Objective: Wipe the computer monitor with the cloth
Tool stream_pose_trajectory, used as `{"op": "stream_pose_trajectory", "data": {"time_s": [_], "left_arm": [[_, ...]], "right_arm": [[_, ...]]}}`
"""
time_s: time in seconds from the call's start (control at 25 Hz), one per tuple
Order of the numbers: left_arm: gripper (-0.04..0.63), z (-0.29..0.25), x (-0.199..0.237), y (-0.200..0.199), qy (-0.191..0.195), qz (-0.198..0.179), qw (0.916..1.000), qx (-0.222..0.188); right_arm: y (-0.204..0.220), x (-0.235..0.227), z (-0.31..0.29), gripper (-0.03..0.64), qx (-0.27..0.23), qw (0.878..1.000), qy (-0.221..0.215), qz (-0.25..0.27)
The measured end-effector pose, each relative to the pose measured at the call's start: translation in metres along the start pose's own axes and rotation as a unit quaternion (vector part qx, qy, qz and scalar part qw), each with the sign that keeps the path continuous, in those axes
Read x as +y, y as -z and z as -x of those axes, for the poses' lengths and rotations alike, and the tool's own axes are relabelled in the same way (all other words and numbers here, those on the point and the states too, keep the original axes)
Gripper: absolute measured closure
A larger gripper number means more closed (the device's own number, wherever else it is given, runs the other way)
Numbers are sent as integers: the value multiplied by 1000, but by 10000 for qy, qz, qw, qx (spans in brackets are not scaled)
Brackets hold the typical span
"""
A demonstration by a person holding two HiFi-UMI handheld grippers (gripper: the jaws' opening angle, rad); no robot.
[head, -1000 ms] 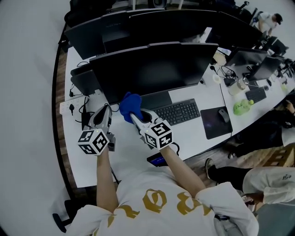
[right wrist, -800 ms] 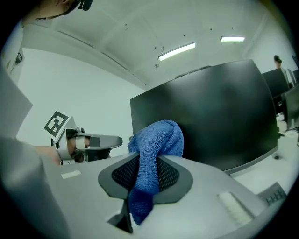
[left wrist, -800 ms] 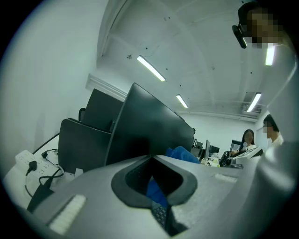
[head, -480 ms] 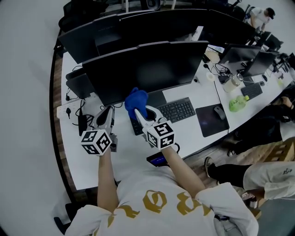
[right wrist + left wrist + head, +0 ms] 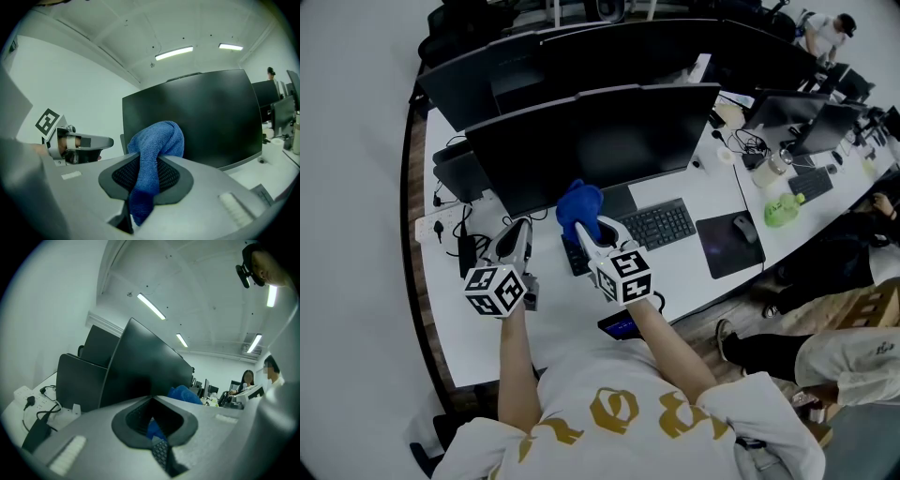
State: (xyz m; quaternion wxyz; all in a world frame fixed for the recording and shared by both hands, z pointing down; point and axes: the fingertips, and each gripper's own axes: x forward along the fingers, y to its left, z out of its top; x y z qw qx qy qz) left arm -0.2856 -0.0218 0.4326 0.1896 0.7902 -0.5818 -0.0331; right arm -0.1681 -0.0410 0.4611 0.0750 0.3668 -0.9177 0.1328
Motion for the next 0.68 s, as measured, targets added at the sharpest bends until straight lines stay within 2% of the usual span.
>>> {"op": "stream_pose_trajectory", "data": {"time_s": [0.68], "left_arm": [[595, -2, -4, 4, 67, -21, 10000, 70]], "right_arm": [[3, 1, 2, 523, 4, 10000, 0, 41]]}}
